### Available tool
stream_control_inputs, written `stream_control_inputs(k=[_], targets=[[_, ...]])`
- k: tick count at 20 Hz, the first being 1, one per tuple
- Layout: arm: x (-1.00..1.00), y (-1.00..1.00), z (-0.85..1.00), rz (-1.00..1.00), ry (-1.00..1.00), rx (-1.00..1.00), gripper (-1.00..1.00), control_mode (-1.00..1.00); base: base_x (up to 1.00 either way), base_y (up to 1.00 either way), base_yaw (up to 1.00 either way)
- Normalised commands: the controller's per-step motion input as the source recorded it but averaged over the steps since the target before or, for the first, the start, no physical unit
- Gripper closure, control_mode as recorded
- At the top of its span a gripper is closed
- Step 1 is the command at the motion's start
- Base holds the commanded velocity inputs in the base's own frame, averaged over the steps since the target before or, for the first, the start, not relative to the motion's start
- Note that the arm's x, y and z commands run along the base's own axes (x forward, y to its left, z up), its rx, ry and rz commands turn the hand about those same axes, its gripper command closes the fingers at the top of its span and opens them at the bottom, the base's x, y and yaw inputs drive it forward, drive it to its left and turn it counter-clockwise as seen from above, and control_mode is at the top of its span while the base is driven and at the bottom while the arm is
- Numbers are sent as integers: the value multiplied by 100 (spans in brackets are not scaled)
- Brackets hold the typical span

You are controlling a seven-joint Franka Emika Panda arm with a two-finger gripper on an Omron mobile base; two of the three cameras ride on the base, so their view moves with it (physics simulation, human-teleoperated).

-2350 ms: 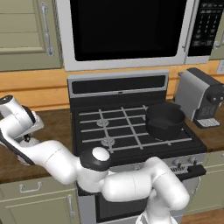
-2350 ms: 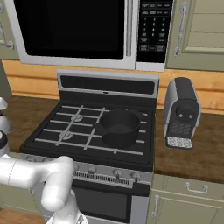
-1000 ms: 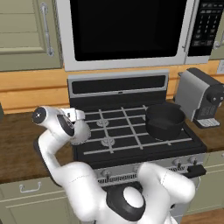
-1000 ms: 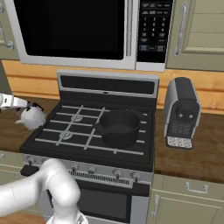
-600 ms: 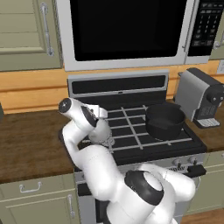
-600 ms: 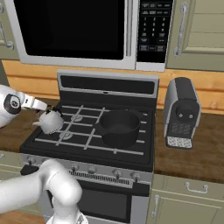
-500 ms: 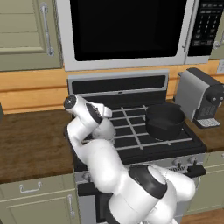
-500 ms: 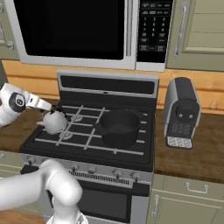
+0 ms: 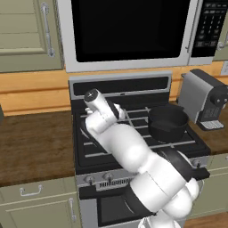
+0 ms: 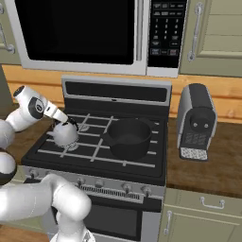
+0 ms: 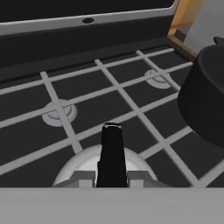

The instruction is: Pick the kettle from the counter and place it on a stove burner. Then turn the burner on.

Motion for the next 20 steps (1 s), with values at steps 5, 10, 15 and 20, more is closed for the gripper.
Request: stream_control_inputs(k=[5,10,15,20], targets=[[0,-9,-44,0,0,12,100,-100,0,0,0],[0,-1,-13,0,0,1,100,-100,0,0,0],[0,0,0,0,0,0,-100,-100,0,0,0],[0,0,8,0,0,0,-100,-100,0,0,0]])
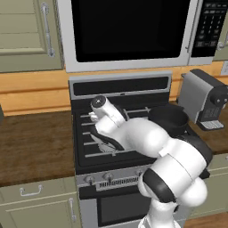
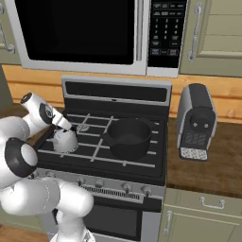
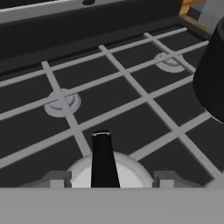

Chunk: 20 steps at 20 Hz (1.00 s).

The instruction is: Pick the kettle from the counter and place it on a stove burner. Then turn the burner on.

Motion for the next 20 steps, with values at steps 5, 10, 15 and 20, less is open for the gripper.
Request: stream_control_inputs(k=[5,10,15,20], targets=[[-21,0,43,1,-9,0,-100,-100,0,0,0],[-96,14,27,18,-24,-2,-100,-100,0,0,0],[-100,17,-6,30,-16,-9,-100,-100,0,0,0],[-100,19,-34,33,-8,-12,-100,-100,0,0,0]])
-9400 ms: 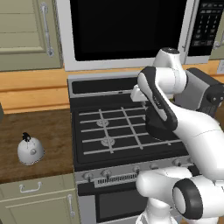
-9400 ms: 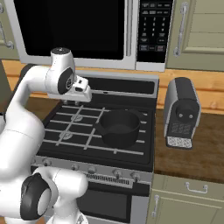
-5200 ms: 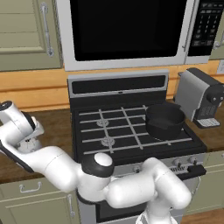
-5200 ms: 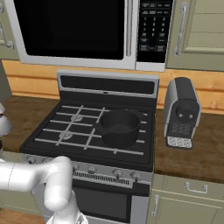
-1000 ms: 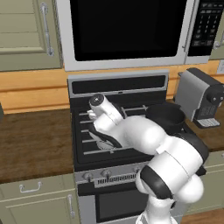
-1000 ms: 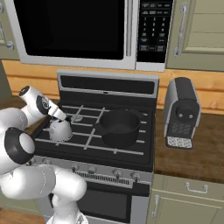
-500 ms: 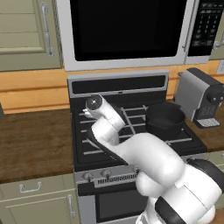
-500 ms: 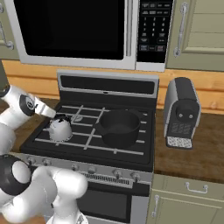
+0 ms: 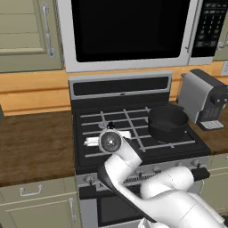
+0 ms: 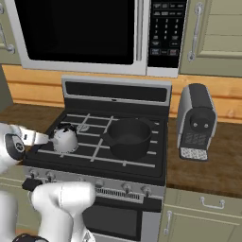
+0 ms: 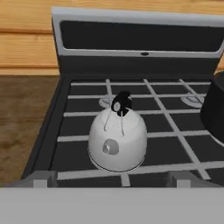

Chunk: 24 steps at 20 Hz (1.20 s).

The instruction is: Pick the kettle from the counter and place it on a stove burner. Then turn the burner on.

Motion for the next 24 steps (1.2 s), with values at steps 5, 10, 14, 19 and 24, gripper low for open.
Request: stream_control_inputs(k=[5,10,14,19,24], targets=[[-100,35,-68,31,-11,-15,-100,-100,0,0,0],[-100,65,-99,25,-21,-19,-100,-100,0,0,0],[-79,78,-91,6,-39,-2,-100,-100,0,0,0],[1,16,-25,-4,-22,16,-100,-100,0,0,0],[37,6,-9,0,-1,0,-100,-100,0,0,0]])
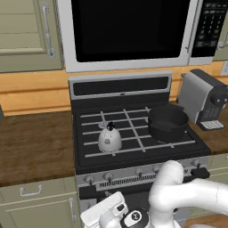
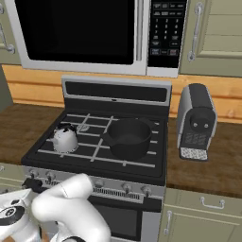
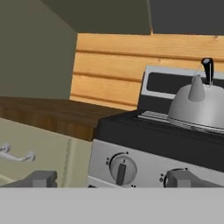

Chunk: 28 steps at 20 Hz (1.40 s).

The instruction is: Pick the kettle from the counter and place it on a stove burner. Then turn the burner on.

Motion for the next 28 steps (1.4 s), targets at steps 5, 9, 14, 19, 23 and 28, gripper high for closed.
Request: stream_control_inputs(k=[5,9,14,19,23,28], targets=[[43,4,0,-15,0,1,-100,-100,0,0,0],[68,-20,0,-19,0,14,-100,-100,0,0,0],[18,-22,0,-2,0,9,-100,-100,0,0,0],[2,11,-11,0,-1,0,-100,-100,0,0,0],[28,13,-1,0,-3,0,-100,-100,0,0,0],[19,0,-2,0,0,0,-100,-100,0,0,0]])
